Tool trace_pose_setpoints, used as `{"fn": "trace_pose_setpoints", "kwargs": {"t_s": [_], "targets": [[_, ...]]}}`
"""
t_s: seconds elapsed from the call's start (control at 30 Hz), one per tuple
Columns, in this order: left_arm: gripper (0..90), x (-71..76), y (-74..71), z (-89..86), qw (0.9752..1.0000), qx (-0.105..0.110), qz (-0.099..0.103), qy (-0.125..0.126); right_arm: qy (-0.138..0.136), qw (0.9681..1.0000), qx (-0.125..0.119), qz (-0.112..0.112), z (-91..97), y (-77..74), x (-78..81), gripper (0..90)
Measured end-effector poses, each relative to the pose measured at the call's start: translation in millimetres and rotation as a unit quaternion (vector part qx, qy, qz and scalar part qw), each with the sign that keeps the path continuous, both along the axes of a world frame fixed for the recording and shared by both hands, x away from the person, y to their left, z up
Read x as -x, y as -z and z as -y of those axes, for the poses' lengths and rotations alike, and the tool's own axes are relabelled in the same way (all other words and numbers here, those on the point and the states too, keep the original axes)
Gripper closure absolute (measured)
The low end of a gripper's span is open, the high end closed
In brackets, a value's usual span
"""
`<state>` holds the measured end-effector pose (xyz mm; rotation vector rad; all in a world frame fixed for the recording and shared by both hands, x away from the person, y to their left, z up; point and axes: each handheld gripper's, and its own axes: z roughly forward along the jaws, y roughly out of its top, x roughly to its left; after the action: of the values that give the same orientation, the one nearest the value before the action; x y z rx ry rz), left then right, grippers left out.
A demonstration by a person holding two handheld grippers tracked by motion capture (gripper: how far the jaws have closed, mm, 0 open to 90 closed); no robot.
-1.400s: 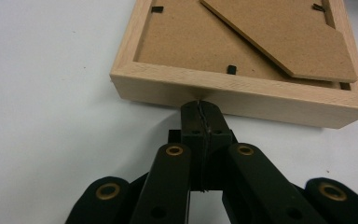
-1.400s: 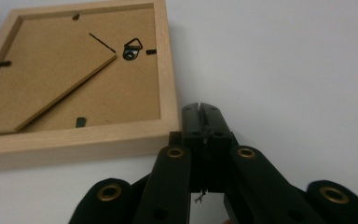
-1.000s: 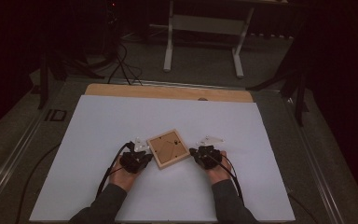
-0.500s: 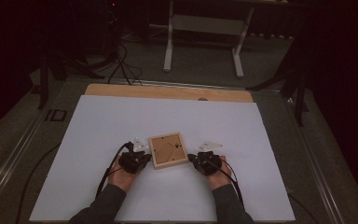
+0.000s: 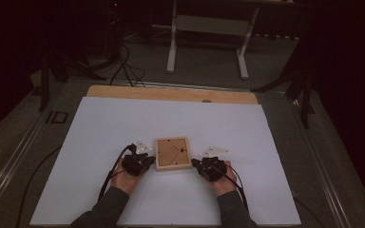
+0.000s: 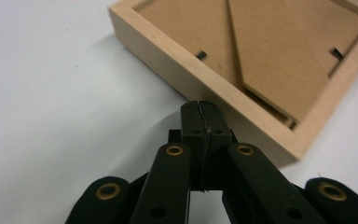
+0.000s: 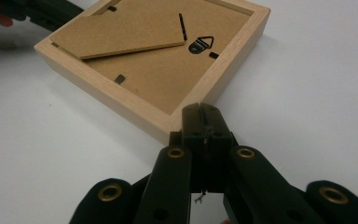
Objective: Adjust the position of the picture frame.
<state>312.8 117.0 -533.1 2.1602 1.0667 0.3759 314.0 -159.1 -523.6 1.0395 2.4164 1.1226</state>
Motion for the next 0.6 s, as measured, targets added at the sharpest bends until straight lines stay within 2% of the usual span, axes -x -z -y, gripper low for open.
{"fn": "trace_pose_setpoints", "kwargs": {"t_s": [0.33, 0.6], "targets": [[89.7, 9.4, 0.0, -5.3, 0.9998, 0.004, -0.009, 0.019, -0.007, 1.0, -0.004, -0.002, -1.8, 0.4, 1.2, 89.6], [89.7, 11.2, 0.3, -5.8, 0.9998, 0.004, -0.006, 0.018, -0.01, 0.9999, -0.002, -0.001, -2.8, 0.2, 1.9, 89.6]]}}
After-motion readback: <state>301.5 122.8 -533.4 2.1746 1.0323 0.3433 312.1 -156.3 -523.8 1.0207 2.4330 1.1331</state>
